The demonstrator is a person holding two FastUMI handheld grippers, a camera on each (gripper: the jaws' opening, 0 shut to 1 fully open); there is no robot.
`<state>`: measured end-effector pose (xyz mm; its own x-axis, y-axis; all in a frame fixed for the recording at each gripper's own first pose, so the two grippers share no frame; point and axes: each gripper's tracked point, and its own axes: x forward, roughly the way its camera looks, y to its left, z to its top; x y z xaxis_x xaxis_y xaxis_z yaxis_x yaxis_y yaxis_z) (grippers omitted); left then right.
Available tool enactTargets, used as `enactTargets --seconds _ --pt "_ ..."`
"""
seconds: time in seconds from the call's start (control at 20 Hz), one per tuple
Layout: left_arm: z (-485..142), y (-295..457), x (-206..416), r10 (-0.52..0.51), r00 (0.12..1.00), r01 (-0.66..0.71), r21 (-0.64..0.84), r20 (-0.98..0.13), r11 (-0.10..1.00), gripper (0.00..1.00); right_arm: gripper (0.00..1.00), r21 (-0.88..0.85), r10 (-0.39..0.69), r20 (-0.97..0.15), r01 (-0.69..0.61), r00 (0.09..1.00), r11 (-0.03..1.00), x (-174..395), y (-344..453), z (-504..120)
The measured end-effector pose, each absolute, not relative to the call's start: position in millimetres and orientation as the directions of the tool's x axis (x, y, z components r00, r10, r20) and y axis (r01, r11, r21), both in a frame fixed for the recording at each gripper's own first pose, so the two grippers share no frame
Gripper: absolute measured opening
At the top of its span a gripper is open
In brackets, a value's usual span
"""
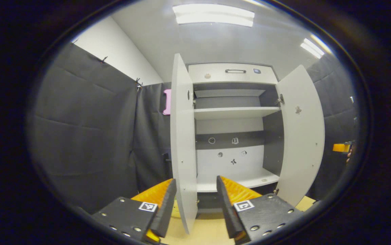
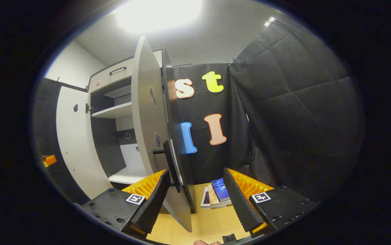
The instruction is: Open the right door of the double-door shoe cabinet with the right hand, and open the left door with the left hand.
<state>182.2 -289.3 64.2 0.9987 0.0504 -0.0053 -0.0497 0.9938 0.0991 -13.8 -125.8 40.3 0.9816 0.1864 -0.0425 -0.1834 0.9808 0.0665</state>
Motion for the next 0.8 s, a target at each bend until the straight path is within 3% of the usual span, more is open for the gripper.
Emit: enactTargets --seconds 0.15,0.4,0.8 --pt "49 -303 175 0.088 0.996 -0.085 0.094 -0.032 0.992 0.96 0.98 0.041 0.243 -0.035 -0.242 0.969 0.969 -22 -111 32" --pt "48 -327 170 0.054 0.998 -0.053 0.064 -0.010 0.997 0.96 0.98 0.111 0.336 -0.097 -0.325 0.937 0.939 -43 -76 7" --pt "9 -309 176 0.024 0.999 -0.021 0.061 -0.037 0.998 0.96 0.98 0.085 0.244 -0.120 -0.235 0.962 0.968 -53 -50 -20"
